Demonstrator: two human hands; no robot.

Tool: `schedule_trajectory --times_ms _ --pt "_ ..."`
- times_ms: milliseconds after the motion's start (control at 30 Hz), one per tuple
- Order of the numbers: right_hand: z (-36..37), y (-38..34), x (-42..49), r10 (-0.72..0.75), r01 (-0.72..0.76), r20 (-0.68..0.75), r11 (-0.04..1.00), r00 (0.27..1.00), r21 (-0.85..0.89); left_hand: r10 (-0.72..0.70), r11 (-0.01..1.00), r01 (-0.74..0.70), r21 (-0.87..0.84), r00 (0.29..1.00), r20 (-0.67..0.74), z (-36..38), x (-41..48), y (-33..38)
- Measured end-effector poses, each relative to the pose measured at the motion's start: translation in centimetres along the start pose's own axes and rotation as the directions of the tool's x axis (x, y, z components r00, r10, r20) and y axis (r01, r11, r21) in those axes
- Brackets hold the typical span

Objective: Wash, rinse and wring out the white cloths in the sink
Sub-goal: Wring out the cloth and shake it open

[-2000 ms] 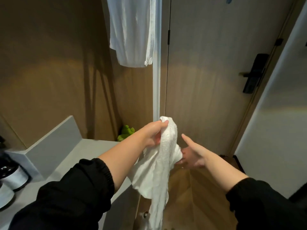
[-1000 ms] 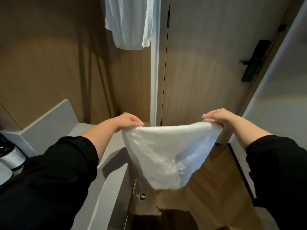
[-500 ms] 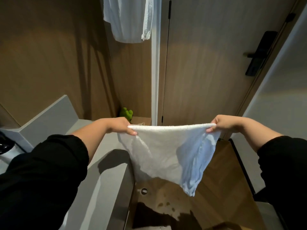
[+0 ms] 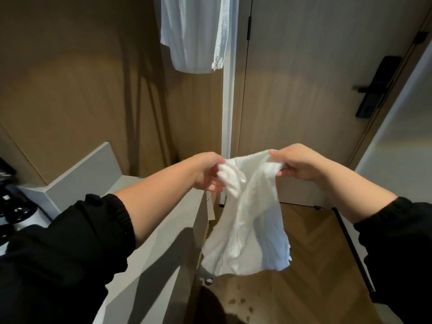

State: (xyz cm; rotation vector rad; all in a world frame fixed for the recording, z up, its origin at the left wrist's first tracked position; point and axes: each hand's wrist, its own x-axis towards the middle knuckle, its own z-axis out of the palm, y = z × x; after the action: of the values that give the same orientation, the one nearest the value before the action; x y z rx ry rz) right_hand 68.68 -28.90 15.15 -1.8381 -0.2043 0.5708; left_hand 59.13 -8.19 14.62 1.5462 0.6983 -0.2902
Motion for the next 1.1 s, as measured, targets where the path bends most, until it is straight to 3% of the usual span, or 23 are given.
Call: schedule_trajectory --times_ms 67,133,200,267,333,400,467,567,667,733,800,933,1033,1067,1100 --pt "2.2 -1.3 -2.4 -0.166 0.172 0.046 0.974 0.985 -0.151 0.046 0.999 -0.046 -0.009 0.998 0.05 1.2 -1.1 1.2" --pt "3.6 -2.1 -4.7 -0.283 0.317 0.144 0.87 0.948 -0.377 0.09 0.996 -0.091 0.001 0.994 0.062 2.0 -1.8 2.1" --pt "4.6 -2.0 -6.2 -0.356 0.415 0.214 0.764 0.91 -0.494 0.126 0.992 -0.128 0.013 0.989 0.082 2.6 -2.6 2.7" --pt "5.2 -1.0 -6.3 -0.477 0.491 0.186 0.663 0.859 -0.566 0.165 0.986 -0.168 0.018 0.981 0.106 3.0 -3.3 3.0" --pt "5.0 0.0 -5.5 -0.565 0.498 0.073 0.652 0.822 -0.571 0.202 0.975 -0.212 0.066 0.97 0.135 3.0 -3.8 3.1" --pt "3.8 0.4 -4.3 -0.54 0.486 0.016 0.743 0.841 -0.46 0.241 0.946 -0.269 0.18 0.956 0.166 2.3 -4.0 2.9" --pt "2.3 0.7 -3.1 -0.458 0.462 0.073 0.854 0.886 -0.239 0.369 0.872 -0.391 0.293 0.92 0.129 0.8 -3.6 2.3" --pt "1.4 0.9 -2.3 -0.368 0.36 0.203 0.93 0.907 0.08 0.616 0.686 -0.591 0.425 0.782 0.092 -1.9 -2.1 0.7" --pt "1.4 0.7 -2.1 -0.325 0.257 0.373 0.941 0.869 0.222 0.504 0.653 -0.592 0.473 0.805 0.312 -2.6 -0.7 -1.3" --pt "1.1 0.3 -2.1 -0.302 0.185 0.491 0.944 0.817 0.273 0.413 0.667 -0.577 0.471 0.813 0.411 -1.9 0.1 -2.2" --pt "0.6 0.3 -2.0 -0.262 0.116 0.56 0.952 0.786 0.283 0.415 0.705 -0.564 0.429 0.819 0.396 -1.4 0.5 -2.6" --pt "-0.5 1.4 -2.0 -0.176 0.022 0.559 0.962 0.811 0.271 0.417 0.752 -0.557 0.352 0.816 0.399 -0.9 0.4 -3.3" --pt "0.6 2.4 -2.8 -0.139 -0.051 0.492 0.934 0.859 0.353 0.515 0.656 -0.587 0.475 0.808 0.286 0.3 0.1 -3.2" --pt "1.3 2.7 -3.0 -0.132 0.015 0.444 0.966 0.886 0.257 0.573 0.594 -0.598 0.538 0.784 0.239 0.7 0.1 -3.1" --pt "2.1 3.0 -3.2 -0.14 0.129 0.381 0.99 0.914 0.054 0.632 0.529 -0.608 0.592 0.747 0.203 0.9 0.1 -3.0"
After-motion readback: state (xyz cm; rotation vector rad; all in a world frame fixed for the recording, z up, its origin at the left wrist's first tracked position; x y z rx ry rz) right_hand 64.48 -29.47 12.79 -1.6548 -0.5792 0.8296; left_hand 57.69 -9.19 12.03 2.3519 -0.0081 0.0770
